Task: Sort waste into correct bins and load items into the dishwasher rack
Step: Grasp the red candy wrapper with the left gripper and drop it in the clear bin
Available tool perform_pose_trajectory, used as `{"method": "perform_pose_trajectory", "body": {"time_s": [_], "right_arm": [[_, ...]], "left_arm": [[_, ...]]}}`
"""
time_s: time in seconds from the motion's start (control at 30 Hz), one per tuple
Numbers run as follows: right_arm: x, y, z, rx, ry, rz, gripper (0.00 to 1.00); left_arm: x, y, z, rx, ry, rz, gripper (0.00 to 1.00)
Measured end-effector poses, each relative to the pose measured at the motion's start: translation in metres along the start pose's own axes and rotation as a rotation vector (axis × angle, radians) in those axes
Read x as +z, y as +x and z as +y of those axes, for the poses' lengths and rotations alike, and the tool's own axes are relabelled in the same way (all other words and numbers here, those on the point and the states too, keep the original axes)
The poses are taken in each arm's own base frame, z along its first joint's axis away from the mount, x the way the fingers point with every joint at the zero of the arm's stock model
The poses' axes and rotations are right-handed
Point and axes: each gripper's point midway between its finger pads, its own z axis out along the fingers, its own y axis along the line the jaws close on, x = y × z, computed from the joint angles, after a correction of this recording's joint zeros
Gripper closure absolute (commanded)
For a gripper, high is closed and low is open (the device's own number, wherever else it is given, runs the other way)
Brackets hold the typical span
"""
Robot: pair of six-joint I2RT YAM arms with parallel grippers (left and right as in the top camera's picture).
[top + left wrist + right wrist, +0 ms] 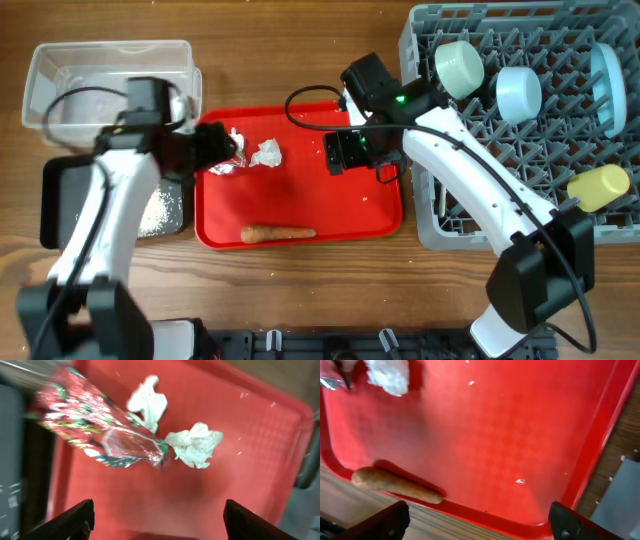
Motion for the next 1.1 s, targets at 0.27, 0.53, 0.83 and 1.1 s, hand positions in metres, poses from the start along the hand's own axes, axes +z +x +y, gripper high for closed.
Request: {"method": "perform_pose_trajectory", "body": {"time_s": [0.27, 0.53, 0.83, 1.1], "right_arm": [[0.000, -0.001, -0.004, 0.005, 0.022, -0.007, 0.06], [0.000, -0.001, -0.004, 0.004, 0.023, -0.007, 0.06], [0.000, 0.000, -0.005, 0.005, 0.029, -0.004, 0.06], [0.000, 0.000, -0.008, 0.006, 0.048, -0.003, 0.06]], "left_arm": [[0.062, -0.002, -0.007, -0.075, -0.073, 0.025, 0.24], [0.075, -0.007, 0.010, -0.126, -0.156, 0.002, 0.57], [0.082, 0.019, 0.022, -0.149, -0.223, 0.106, 0.96], [-0.013, -0.026, -0.024, 0.009, -0.135, -0.085, 0.96]]}}
